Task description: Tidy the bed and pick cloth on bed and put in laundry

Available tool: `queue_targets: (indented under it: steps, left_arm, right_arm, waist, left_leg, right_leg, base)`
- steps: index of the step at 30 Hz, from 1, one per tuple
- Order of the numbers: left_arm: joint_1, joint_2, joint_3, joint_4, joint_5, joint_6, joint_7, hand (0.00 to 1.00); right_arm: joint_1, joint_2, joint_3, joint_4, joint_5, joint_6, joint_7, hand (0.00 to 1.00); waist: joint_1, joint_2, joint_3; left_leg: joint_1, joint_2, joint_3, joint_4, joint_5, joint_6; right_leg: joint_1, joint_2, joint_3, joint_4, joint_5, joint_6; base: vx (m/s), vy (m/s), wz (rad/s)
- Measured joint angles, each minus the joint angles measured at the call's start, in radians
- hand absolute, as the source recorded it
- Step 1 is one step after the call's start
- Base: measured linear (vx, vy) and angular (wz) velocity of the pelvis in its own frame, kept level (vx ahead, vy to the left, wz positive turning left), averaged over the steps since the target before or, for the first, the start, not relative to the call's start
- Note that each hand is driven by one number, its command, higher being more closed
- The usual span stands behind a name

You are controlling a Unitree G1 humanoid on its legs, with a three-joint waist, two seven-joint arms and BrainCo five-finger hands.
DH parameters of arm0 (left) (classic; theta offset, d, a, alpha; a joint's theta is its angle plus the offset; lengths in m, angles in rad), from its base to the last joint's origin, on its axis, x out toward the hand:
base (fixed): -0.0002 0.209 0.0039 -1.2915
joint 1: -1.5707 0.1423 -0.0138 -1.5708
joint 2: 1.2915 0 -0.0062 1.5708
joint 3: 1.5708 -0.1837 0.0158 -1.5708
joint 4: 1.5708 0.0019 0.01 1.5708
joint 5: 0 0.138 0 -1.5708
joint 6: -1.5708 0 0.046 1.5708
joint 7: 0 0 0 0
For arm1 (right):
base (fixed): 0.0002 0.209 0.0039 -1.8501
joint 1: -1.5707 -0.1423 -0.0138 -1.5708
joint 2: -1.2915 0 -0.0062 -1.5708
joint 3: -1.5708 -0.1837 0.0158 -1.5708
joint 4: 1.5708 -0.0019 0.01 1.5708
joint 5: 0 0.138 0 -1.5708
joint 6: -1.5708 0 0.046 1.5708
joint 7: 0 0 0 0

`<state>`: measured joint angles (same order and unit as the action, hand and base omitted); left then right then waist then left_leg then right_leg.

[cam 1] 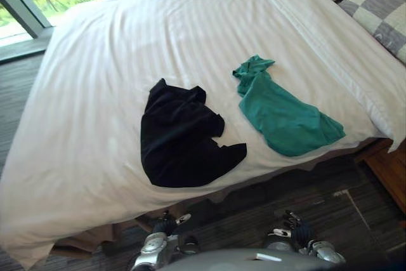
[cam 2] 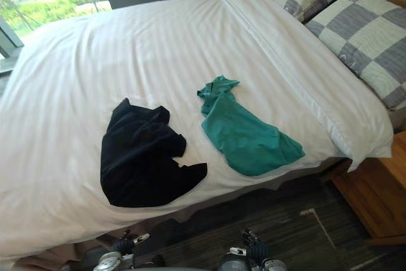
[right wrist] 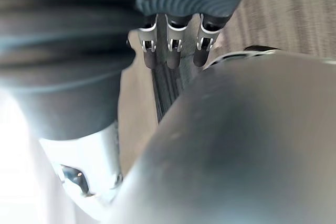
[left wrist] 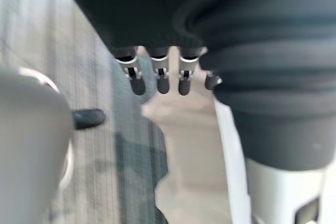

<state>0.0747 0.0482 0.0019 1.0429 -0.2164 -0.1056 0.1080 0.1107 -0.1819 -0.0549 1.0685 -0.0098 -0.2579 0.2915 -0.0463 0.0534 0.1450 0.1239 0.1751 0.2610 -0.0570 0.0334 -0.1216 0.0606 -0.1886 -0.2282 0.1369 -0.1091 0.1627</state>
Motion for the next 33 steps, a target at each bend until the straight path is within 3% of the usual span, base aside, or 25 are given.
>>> queue_targets:
  steps: [5, 9, 14, 16, 21, 25, 28, 33]
  left_arm:
    - [0.036, 0.012, 0.014, 0.000, -0.049, -0.037, 0.033, 0.00]
    - [0.050, 0.015, 0.050, 0.002, -0.128, -0.036, 0.054, 0.00]
    - [0.081, 0.007, 0.181, 0.012, -0.229, -0.026, 0.076, 0.00]
    - [0.094, 0.004, 0.279, 0.020, -0.224, -0.026, 0.095, 0.00]
    - [0.091, 0.022, 0.453, -0.037, -0.198, -0.013, 0.155, 0.00]
    - [0.078, 0.098, 0.526, -0.197, -0.141, -0.006, 0.191, 0.00]
    - [0.042, 0.208, 0.573, -0.352, -0.141, -0.013, 0.225, 0.00]
    - [0.007, 0.404, 0.553, -0.596, 0.046, -0.079, 0.187, 0.00]
  right_arm:
    - [0.004, 0.008, 0.028, 0.011, 0.114, 0.032, -0.034, 0.00]
    - [0.013, 0.023, 0.012, 0.022, 0.189, 0.070, -0.045, 0.00]
    - [0.042, 0.060, -0.119, 0.021, 0.336, 0.079, -0.090, 0.00]
    - [0.055, 0.083, -0.232, 0.018, 0.454, 0.085, -0.113, 0.00]
    - [0.097, 0.076, -0.442, -0.103, 0.526, 0.057, -0.153, 0.00]
    - [0.106, 0.006, -0.547, -0.275, 0.541, 0.008, -0.198, 0.00]
    - [0.122, -0.061, -0.608, -0.454, 0.519, -0.042, -0.235, 0.00]
    - [0.102, -0.142, -0.600, -0.702, 0.324, -0.056, -0.299, 0.00]
  waist:
    - [0.009, -0.014, -0.003]
    - [0.010, -0.025, -0.003]
    - [0.011, -0.019, -0.003]
    - [0.013, -0.014, -0.003]
    - [0.039, -0.014, -0.005]
    - [0.042, -0.022, -0.015]
    - [0.041, -0.031, -0.041]
    - [0.040, -0.066, -0.067]
  left_leg:
    - [0.004, -0.004, -0.011, -0.014, 0.010, 0.000]
    - [0.033, -0.010, -0.023, -0.036, 0.017, -0.001]
    - [0.036, -0.011, -0.033, -0.040, 0.017, -0.001]
    - [0.033, -0.011, -0.028, -0.041, 0.017, -0.002]
    - [0.034, -0.007, 0.010, -0.046, 0.016, -0.003]
    - [0.037, -0.004, 0.047, -0.047, 0.012, -0.003]
    - [0.038, 0.016, 0.172, -0.047, 0.006, -0.005]
    - [0.035, 0.000, 0.169, -0.041, 0.021, -0.011]
  right_leg:
    - [0.024, 0.001, -0.018, -0.035, 0.021, 0.002]
    - [0.071, 0.001, -0.035, -0.069, 0.034, 0.006]
    - [0.089, 0.001, -0.051, -0.084, 0.035, 0.007]
    - [0.088, 0.001, -0.053, -0.087, 0.035, 0.007]
    - [0.095, 0.001, -0.050, -0.087, 0.035, 0.007]
    - [0.095, -0.002, -0.055, -0.087, 0.034, 0.006]
    - [0.096, -0.010, -0.058, -0.087, 0.034, 0.005]
    - [0.094, -0.022, -0.033, -0.087, 0.032, 0.002]
  base:
    - [-0.01, 0.008, 0.08]
    - [0.01, 0.011, 0.10]
    - [0.01, -0.001, 0.07]
    - [0.01, 0.001, 0.02]
    - [0.01, 0.004, -0.05]
    - [-0.01, 0.007, -0.04]
    - [0.04, 0.023, 0.15]
    - [0.06, 0.019, 0.04]
